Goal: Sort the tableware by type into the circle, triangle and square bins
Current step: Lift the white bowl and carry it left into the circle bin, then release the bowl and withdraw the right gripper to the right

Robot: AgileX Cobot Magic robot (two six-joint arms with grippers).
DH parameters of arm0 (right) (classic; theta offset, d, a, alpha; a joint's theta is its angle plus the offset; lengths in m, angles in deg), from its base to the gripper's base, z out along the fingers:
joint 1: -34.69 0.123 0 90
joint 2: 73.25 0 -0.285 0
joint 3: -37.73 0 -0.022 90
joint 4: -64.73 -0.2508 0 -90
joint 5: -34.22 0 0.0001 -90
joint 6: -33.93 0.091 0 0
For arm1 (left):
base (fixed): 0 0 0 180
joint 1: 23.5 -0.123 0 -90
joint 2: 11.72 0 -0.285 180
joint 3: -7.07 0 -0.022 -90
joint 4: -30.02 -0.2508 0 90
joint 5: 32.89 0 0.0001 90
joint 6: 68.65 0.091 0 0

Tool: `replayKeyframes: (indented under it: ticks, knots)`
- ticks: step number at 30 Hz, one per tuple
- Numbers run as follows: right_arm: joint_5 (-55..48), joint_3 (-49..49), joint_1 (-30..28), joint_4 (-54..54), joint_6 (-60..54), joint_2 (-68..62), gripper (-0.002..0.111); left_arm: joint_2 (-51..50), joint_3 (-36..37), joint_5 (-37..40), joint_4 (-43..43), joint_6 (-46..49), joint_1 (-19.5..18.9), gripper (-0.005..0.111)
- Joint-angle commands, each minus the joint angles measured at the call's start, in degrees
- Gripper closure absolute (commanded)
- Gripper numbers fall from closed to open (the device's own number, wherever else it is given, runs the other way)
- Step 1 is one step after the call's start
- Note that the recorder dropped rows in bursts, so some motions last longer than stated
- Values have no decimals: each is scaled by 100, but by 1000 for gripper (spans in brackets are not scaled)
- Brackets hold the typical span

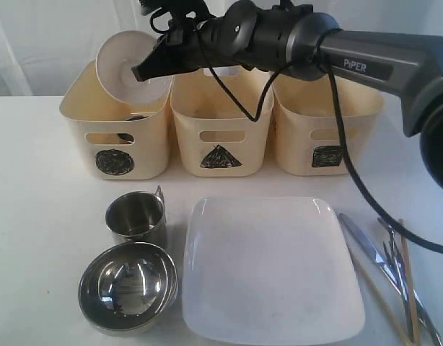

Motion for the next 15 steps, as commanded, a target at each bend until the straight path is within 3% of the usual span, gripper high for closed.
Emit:
replayKeyframes:
  ticks: [1, 4, 12, 15]
  knots:
    - [48, 184, 2, -35, -191, -55, 108, 27, 23, -21, 19, 5, 5, 107]
    - [-60, 207, 2, -35, -228, -55, 104, 27, 23, -21, 19, 5, 5, 107]
    - [-141, 207, 2, -35, -228, -62, 74, 27, 23, -21, 19, 5, 5, 107]
    - [-130, 207, 2, -35, -228, -62, 71, 27, 23, -21, 19, 5, 5, 107]
